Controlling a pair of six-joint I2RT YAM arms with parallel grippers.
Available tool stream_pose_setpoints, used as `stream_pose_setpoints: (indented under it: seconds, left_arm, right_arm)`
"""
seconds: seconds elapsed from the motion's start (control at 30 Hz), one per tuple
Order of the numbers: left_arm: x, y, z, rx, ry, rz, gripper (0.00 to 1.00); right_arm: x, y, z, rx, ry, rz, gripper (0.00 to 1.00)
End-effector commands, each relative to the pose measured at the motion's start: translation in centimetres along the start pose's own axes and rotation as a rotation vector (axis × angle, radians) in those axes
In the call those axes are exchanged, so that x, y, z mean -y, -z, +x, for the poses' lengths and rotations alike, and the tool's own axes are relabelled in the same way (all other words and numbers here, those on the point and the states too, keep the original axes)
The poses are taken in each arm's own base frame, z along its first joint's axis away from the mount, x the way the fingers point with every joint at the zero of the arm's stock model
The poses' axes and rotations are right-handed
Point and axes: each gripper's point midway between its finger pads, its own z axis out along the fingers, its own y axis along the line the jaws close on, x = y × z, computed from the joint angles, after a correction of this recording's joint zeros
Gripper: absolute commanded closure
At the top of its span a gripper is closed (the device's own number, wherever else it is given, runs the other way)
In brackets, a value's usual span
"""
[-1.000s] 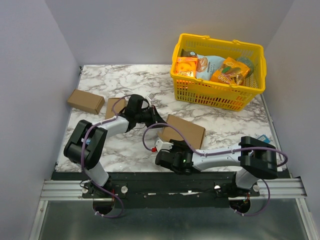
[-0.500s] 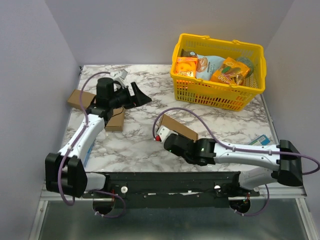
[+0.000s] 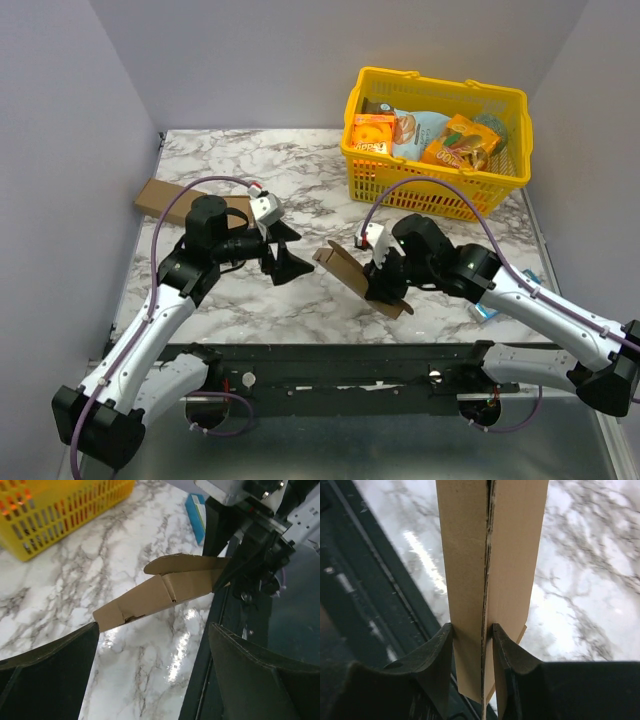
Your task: Fold the paper box
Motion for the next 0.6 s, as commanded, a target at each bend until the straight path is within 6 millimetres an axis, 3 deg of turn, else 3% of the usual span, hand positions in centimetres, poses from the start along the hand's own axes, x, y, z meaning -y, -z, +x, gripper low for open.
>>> stream_pose_setpoints:
  seconds: [0.0, 0.13, 0.43, 0.57]
  left_arm:
    - [2.0, -0.7, 2.4, -0.106, -0.054, 0.143, 0.01]
    - [1.9, -1.2, 3.2, -0.121, -0.047, 0.157, 0.01]
    - [6.4, -1.9, 4.3, -0.141, 0.015, 0.427, 0.01]
    - [7.1, -2.3, 5.1, -0.171, 0.039, 0.465, 0.02]
  right_arm:
    - [-3.7, 0.8, 0.0, 0.009, 0.011, -0.242, 0.62]
    - [-5.1, 1.2, 0.0, 0.013, 0.014, -0.332, 0.62]
    - [-6.6, 1.5, -0.2, 0.014, 0.014, -0.452, 0.62]
    - [-6.6, 1.4, -0.2, 0.01, 0.017, -0.461, 0.62]
